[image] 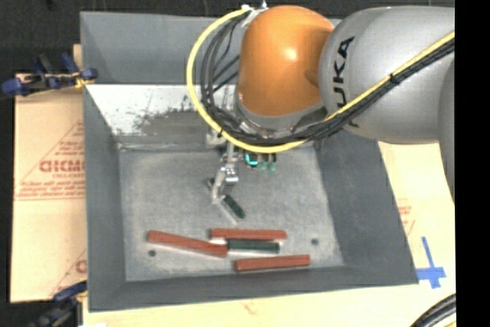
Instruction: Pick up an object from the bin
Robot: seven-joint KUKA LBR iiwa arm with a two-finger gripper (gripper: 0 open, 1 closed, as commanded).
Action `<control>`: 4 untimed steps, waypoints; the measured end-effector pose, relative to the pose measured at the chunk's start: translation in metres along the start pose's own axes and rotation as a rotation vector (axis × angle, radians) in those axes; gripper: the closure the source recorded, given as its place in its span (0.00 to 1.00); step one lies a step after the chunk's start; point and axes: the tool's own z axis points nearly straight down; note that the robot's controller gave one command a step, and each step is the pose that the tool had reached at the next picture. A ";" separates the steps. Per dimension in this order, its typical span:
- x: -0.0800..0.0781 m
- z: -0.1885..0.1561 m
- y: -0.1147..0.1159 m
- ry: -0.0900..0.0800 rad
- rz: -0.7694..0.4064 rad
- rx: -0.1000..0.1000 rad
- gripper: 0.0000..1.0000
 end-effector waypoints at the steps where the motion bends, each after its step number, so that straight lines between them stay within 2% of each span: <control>1: 0.006 0.016 0.003 -0.014 -0.012 -0.002 0.00; 2: 0.036 0.088 0.006 -0.004 -0.092 0.002 0.00; 3: 0.080 0.143 0.047 0.001 -0.372 -0.001 1.00; 4: 0.080 0.143 0.047 0.001 -0.371 -0.001 1.00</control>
Offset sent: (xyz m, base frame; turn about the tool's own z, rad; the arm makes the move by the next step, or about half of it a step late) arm -0.0664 0.0130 -0.1567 -0.1776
